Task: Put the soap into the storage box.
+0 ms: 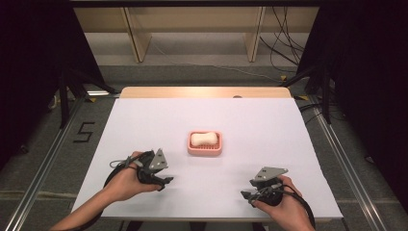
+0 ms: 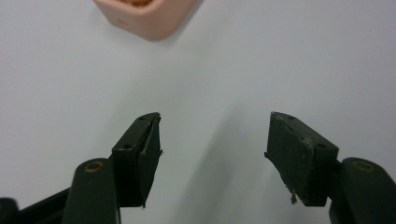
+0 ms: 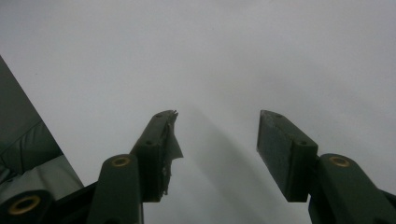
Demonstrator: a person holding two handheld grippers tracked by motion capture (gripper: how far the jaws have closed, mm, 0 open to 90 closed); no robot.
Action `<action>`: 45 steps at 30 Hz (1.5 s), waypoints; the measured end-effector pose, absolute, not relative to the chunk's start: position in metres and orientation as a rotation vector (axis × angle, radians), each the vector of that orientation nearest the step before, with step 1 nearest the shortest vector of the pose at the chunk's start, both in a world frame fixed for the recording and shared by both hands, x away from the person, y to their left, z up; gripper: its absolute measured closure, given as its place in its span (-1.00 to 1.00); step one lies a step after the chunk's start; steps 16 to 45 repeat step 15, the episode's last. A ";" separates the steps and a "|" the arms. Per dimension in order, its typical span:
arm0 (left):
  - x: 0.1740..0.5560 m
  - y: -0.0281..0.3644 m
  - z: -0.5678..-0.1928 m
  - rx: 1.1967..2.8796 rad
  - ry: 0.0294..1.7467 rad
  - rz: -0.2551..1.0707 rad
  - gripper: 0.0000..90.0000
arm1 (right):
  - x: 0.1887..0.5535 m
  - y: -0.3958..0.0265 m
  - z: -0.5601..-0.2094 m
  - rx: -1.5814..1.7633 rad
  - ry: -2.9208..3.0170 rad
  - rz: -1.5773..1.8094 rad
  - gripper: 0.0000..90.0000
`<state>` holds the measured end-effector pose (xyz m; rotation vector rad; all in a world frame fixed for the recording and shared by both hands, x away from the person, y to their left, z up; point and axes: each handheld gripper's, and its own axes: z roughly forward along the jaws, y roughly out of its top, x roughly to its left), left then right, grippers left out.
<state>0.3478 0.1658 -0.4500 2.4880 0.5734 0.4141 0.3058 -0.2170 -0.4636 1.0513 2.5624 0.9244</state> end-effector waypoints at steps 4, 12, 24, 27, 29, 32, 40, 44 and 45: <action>0.330 0.178 -0.458 2.454 0.629 0.401 -0.20 | 0.306 -0.216 -0.463 1.067 2.569 0.925 0.05; 0.302 0.199 -0.465 2.367 0.710 0.454 -0.20 | 0.305 -0.216 -0.463 1.061 2.573 0.926 0.05; 0.293 0.203 -0.463 2.357 0.716 0.455 -0.20 | 0.305 -0.216 -0.463 1.062 2.574 0.924 0.05; 0.293 0.203 -0.463 2.357 0.716 0.455 -0.20 | 0.305 -0.216 -0.463 1.062 2.574 0.924 0.05; 0.293 0.203 -0.463 2.357 0.716 0.455 -0.20 | 0.305 -0.216 -0.463 1.062 2.574 0.924 0.05; 0.293 0.203 -0.463 2.357 0.716 0.455 -0.20 | 0.305 -0.216 -0.463 1.062 2.574 0.924 0.05; 0.293 0.203 -0.463 2.357 0.716 0.455 -0.20 | 0.305 -0.216 -0.463 1.062 2.574 0.924 0.05; 0.293 0.203 -0.463 2.357 0.716 0.455 -0.20 | 0.305 -0.216 -0.463 1.062 2.574 0.924 0.05; 0.293 0.203 -0.463 2.357 0.716 0.455 -0.20 | 0.305 -0.216 -0.463 1.062 2.574 0.924 0.05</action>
